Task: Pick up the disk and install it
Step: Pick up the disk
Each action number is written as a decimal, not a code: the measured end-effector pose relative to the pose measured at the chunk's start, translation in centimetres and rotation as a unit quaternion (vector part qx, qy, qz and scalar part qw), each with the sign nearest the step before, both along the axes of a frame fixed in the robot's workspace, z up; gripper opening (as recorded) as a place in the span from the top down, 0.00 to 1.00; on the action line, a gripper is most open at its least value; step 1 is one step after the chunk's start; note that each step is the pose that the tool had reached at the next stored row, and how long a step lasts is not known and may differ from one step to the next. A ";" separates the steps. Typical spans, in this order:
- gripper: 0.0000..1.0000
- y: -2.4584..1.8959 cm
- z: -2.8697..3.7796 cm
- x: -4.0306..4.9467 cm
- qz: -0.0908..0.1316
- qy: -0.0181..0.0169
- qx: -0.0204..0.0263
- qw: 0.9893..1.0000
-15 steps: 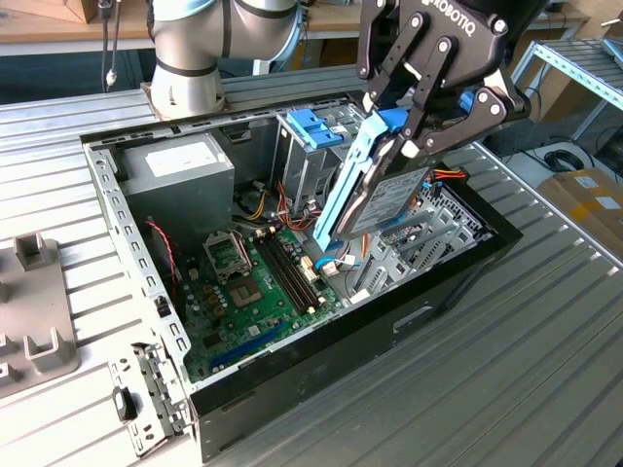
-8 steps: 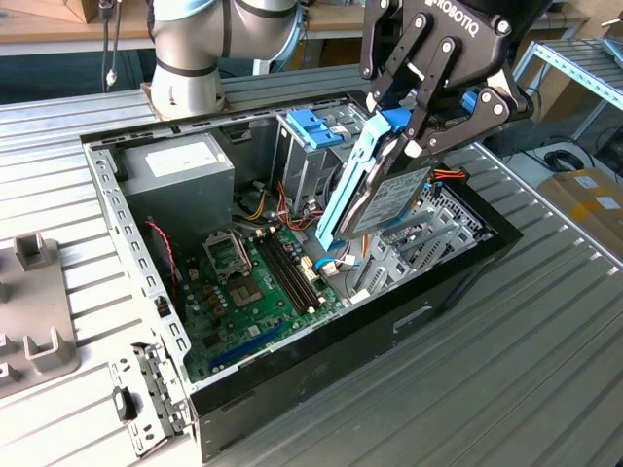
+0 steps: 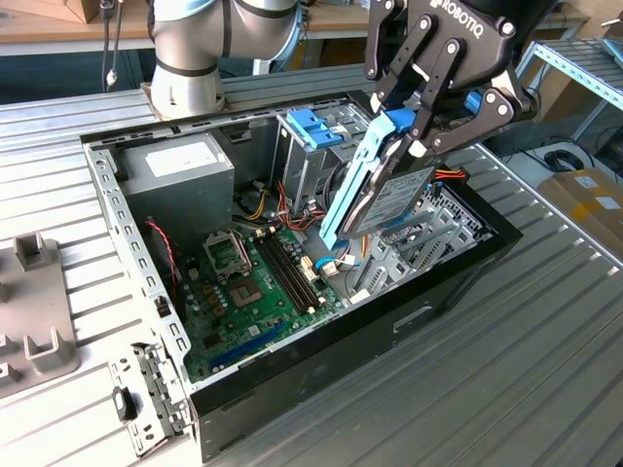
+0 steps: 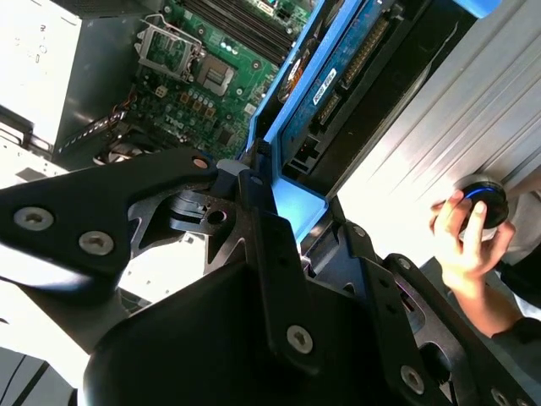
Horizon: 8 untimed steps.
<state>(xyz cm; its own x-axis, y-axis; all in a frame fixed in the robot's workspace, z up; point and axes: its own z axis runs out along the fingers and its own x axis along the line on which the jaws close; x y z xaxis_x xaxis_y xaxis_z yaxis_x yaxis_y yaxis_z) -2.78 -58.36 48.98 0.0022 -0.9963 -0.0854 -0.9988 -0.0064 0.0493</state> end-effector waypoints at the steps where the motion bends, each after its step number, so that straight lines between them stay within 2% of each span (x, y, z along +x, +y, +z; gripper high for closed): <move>1: 0.63 0.00 -0.02 0.06 0.000 0.000 0.000 1.000; 8: 0.63 -0.01 -0.10 0.45 0.000 0.000 0.000 1.000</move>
<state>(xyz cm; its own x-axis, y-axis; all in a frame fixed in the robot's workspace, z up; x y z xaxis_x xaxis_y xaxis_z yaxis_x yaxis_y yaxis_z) -2.33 -58.36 48.88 0.0022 -0.9963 -0.0854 -0.9988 -0.0064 0.0493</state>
